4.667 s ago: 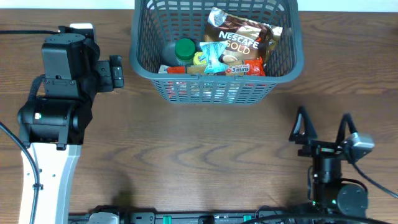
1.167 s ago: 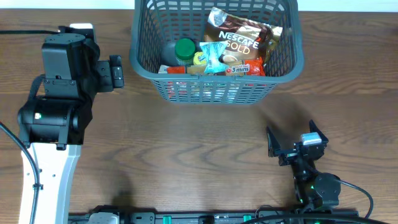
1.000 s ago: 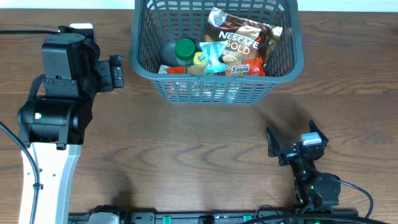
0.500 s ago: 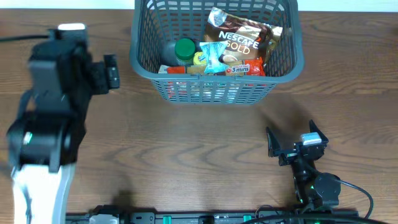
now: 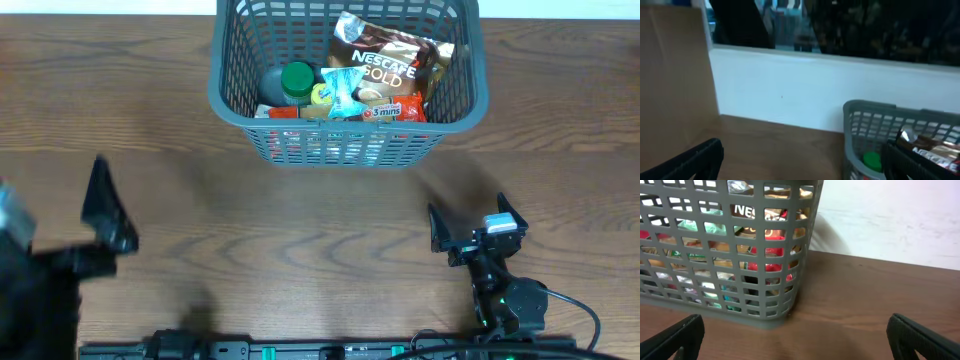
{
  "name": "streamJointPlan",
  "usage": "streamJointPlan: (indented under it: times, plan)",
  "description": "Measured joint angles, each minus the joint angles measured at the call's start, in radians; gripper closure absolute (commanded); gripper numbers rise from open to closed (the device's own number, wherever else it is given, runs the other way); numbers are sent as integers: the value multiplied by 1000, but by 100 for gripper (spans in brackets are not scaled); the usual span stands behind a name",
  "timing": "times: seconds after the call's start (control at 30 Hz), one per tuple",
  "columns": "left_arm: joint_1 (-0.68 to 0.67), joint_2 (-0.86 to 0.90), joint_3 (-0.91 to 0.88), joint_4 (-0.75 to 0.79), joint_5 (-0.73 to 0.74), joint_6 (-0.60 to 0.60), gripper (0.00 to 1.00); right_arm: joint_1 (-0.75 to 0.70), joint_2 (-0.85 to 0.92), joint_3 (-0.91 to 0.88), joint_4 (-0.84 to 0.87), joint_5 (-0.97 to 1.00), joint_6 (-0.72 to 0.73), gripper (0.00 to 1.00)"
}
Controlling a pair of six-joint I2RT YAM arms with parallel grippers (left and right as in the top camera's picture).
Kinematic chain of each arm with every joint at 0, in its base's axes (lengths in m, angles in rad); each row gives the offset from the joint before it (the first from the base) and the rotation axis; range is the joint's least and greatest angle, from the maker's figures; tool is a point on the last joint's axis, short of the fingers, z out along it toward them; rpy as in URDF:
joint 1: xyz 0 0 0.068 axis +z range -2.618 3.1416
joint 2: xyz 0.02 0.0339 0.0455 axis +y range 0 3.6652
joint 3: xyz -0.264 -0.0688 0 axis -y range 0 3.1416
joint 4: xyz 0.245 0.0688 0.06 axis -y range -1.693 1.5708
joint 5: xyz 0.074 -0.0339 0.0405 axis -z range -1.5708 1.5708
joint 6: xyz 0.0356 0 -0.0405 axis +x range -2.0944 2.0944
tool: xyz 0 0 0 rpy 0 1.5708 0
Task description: Pack container
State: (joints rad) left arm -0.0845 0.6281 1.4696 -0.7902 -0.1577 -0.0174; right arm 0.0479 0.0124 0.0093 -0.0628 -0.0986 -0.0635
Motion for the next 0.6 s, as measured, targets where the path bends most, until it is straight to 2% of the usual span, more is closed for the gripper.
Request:
streamJointPlan:
  times: [0.3, 0.47, 0.6]
  plan:
    - [51, -154, -58, -63, 0, -55, 1, 0, 0, 0, 0, 0, 0, 1]
    - [62, -226, -208, -35, 0, -114, 1, 0, 0, 0, 0, 0, 0, 1]
    - [63, -269, -373, 76, 0, -170, 2, 0, 0, 0, 0, 0, 0, 1]
